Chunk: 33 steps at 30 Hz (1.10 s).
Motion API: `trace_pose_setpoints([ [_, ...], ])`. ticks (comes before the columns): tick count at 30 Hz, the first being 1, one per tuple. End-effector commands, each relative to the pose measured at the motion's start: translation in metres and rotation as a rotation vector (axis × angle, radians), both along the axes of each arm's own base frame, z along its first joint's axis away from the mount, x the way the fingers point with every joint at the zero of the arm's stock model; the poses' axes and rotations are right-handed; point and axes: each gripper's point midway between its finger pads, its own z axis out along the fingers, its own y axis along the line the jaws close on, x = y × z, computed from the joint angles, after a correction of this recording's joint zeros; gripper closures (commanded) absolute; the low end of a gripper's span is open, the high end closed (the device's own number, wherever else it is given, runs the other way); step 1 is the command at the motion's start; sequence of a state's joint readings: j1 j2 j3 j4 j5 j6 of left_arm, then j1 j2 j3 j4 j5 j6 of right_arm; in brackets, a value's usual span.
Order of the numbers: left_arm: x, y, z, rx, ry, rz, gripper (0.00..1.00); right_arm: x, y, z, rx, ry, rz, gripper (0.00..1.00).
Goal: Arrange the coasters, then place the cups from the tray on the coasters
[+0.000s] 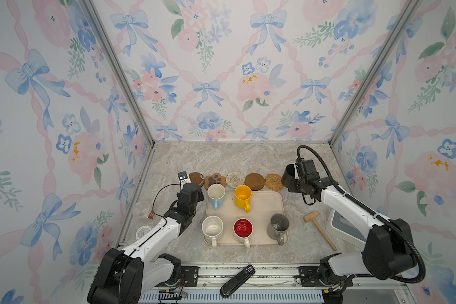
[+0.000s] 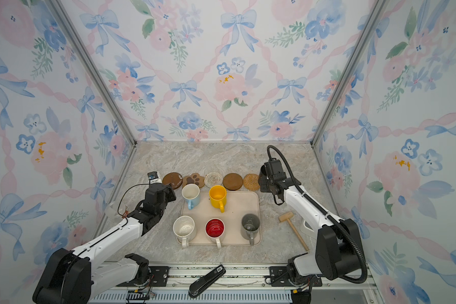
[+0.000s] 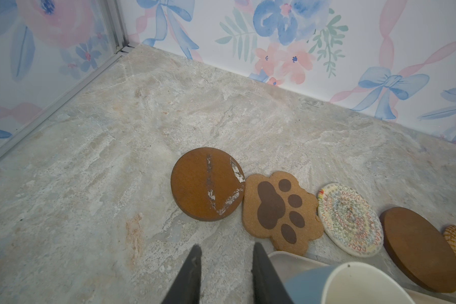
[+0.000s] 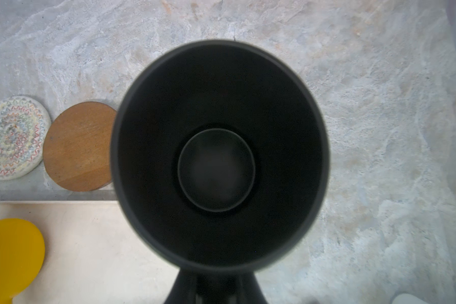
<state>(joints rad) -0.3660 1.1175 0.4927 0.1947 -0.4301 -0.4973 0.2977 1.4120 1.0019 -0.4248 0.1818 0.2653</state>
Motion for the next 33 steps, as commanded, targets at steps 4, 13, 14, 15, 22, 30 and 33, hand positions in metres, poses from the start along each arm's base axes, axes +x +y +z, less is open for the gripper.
trace_pose_setpoints([
  [4,0.005,-0.002,0.0,0.001,-0.005,-0.011,0.7,0.035,-0.01,0.03,0.034,-0.13,-0.025,1.0],
  [13,0.007,-0.005,-0.002,0.0,0.001,-0.021,0.7,0.053,-0.023,0.021,0.035,-0.12,-0.068,1.0],
  [14,0.007,-0.005,-0.002,0.0,0.002,-0.02,0.7,0.054,-0.025,0.021,0.034,-0.123,-0.073,1.0],
  [15,0.008,-0.005,-0.001,0.0,0.0,-0.02,0.7,0.056,-0.026,0.021,0.033,-0.126,-0.078,1.0],
  [22,0.007,-0.004,-0.002,0.003,-0.002,-0.019,0.69,0.065,-0.038,0.017,-0.007,-0.126,-0.112,1.0],
  [30,0.005,-0.001,-0.001,-0.001,-0.006,-0.014,0.69,0.071,-0.04,0.004,-0.005,-0.105,-0.12,1.0],
  [33,0.005,-0.001,-0.002,0.0,-0.005,-0.011,0.69,0.073,-0.042,0.001,-0.008,-0.101,-0.124,1.0],
])
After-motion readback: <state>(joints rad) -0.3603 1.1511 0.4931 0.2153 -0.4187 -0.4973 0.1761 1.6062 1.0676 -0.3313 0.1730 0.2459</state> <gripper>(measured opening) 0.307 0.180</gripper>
